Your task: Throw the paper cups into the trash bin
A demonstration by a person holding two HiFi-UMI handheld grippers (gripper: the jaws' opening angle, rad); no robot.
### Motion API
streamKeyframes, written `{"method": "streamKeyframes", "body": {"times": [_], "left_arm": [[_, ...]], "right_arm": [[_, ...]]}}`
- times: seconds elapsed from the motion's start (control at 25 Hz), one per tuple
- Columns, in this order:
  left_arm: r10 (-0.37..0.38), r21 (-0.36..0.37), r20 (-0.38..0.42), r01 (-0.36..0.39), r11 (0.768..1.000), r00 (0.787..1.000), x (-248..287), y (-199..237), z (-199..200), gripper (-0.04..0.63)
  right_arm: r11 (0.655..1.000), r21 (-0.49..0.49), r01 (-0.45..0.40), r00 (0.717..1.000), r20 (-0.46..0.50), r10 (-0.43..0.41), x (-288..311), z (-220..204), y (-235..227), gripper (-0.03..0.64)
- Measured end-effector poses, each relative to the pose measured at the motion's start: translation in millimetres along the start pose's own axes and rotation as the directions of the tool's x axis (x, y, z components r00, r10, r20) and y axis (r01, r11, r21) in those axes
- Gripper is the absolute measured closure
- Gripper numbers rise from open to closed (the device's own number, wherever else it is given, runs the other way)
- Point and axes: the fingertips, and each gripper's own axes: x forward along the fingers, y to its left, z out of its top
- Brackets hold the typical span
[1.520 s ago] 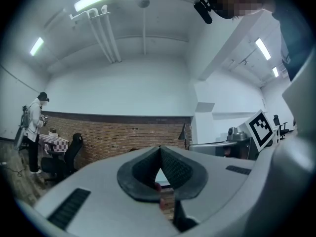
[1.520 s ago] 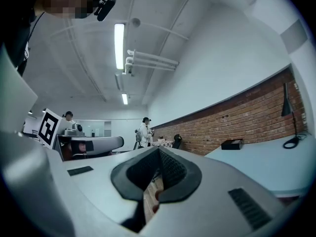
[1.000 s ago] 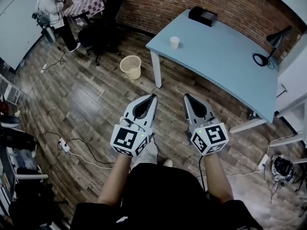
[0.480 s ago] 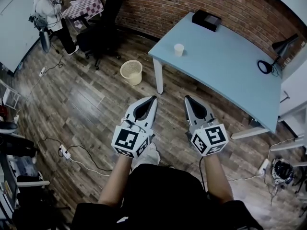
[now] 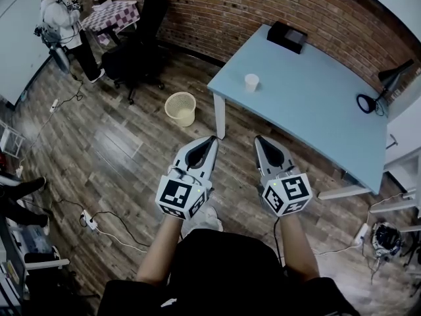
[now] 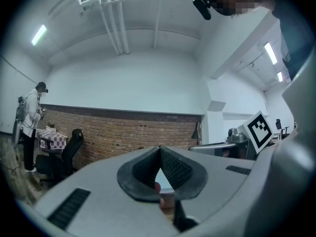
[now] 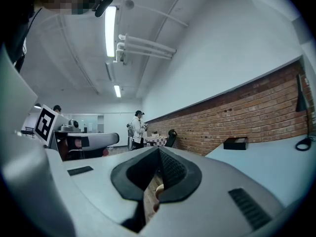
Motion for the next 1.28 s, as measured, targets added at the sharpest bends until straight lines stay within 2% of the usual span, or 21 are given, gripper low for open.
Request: {"method": "streamKeyframes", "body": {"times": [0.68, 1.04, 1.28], "left_arm": [[-0.047, -0.064, 0.010, 0.048, 0.997, 0.999, 15.0, 92.8, -10.0, 0.593], [-0.033, -0.106, 0.023, 0.035, 0.994, 0.999, 21.3, 119.2, -16.0, 0.592], [-0.028, -0.117, 0.002, 0.028, 0.993, 1.000, 41.2, 130.5, -24.1, 0.592]], "right_arm": [[0.997, -0.015, 0.072, 0.996, -0.046, -0.073, 81.6, -15.5, 5.6, 0.612], [0.997, 0.000, 0.074, 0.994, -0.078, -0.074, 102.6, -23.6, 1.5, 0.612], [0.997, 0.015, 0.074, 0.993, -0.089, -0.072, 121.0, -27.9, -16.0, 0.612]]}}
